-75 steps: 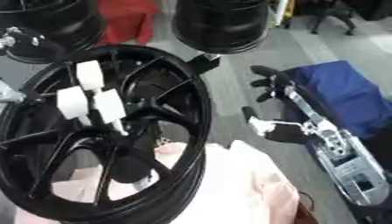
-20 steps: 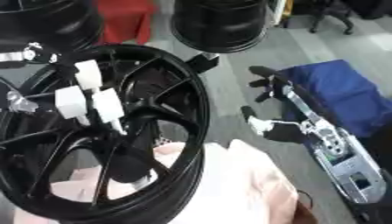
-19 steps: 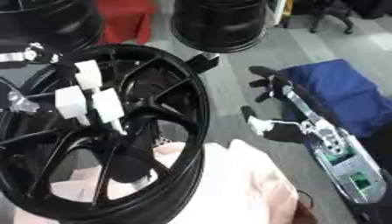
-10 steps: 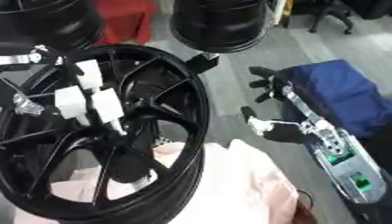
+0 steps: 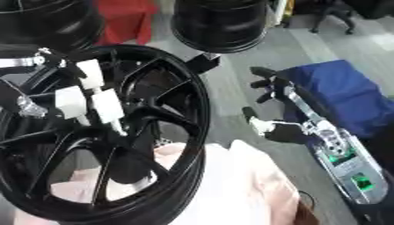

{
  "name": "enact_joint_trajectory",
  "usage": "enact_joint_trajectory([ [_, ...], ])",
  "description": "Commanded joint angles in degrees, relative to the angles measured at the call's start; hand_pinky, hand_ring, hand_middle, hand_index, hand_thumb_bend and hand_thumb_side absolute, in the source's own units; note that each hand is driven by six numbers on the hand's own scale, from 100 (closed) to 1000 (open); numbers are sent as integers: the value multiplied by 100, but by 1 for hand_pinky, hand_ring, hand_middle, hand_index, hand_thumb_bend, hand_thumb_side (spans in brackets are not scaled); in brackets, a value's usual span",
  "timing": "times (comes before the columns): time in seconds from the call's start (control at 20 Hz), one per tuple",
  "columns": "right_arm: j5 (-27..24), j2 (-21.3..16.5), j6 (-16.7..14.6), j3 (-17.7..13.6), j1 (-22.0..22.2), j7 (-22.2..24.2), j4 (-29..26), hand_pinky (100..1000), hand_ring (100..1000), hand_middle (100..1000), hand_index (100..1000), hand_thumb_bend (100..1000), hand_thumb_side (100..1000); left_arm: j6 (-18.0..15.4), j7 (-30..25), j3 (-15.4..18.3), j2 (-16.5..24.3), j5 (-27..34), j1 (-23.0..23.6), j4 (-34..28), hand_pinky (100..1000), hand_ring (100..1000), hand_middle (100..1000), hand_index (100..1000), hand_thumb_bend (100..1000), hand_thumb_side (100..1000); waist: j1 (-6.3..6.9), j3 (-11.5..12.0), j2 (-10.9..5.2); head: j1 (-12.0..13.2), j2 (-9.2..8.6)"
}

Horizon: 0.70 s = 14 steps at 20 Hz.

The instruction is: Pull the pin out of the wheel hub.

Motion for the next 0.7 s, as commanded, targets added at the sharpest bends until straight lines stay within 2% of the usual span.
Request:
enact_joint_trajectory([
  [0.05, -38, -160, -7, -37, -60, 12, -48, 675, 859, 959, 961, 213, 255, -972, -948, 30, 69, -37, -104, -69, 797, 665, 646, 840, 497, 507, -20, -5, -108, -9, 30],
  [0.4, -38, -161, -9, -41, -61, 13, -46, 676, 859, 959, 962, 214, 254, -1016, -949, 5, 85, -84, -87, -145, 754, 598, 579, 789, 434, 448, -23, -3, -108, -8, 37],
  [0.7, -39, -160, -9, -43, -63, 14, -41, 675, 859, 959, 962, 212, 254, -1033, -825, 1, 90, -140, -73, -186, 683, 521, 491, 720, 300, 373, -23, -1, -107, -1, 38],
])
